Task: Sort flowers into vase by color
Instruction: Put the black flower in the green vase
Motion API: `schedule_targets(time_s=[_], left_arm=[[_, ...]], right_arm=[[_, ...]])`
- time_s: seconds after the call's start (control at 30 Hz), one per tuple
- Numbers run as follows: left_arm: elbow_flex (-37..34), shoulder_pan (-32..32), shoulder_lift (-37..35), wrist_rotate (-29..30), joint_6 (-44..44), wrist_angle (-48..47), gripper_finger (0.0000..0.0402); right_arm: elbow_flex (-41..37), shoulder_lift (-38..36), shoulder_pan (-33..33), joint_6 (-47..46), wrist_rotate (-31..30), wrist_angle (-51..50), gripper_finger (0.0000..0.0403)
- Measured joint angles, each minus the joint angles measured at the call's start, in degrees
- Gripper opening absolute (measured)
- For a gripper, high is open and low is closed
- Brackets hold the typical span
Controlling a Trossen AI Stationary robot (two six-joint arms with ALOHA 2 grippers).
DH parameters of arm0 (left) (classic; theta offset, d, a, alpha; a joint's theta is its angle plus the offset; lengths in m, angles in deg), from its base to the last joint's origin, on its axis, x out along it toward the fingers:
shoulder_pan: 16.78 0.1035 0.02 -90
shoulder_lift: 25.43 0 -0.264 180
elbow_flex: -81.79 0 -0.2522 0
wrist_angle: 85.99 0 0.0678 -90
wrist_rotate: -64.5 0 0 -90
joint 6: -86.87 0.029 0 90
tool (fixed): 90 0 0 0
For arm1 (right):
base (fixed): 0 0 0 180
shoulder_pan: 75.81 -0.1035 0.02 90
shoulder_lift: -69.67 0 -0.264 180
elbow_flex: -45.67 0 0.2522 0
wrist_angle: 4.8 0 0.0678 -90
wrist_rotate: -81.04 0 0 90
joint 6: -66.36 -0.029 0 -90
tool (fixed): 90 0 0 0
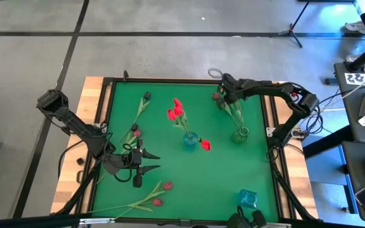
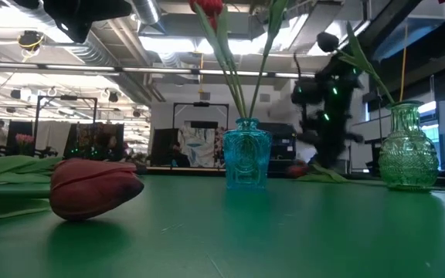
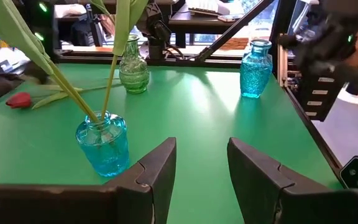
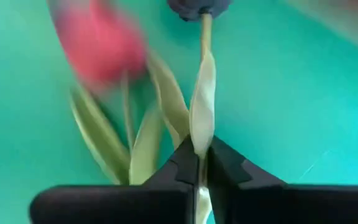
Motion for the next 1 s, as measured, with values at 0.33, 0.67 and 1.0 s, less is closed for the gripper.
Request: schedule_targets(time_s=[0.33,0.67,1.0], left_arm=[[0.0,0.0,0.0,3.76,-0.46,1.12,0.0141],[0.0,0.44,0.0,4.31,-1.78,3.35,0.0141],[0.0,1.31,0.02,4.35,-3.07,7.96,0.0141]], right_arm=[[13.43,-13.19,1.51,8.77,-8.98,0.76,0.0007],[14.75,-36.67,-7.52,16.56,-4.27,13.74,0.0004],[14.78,-50.79,-20.02,18.66,6.34,3.97,0.0003]])
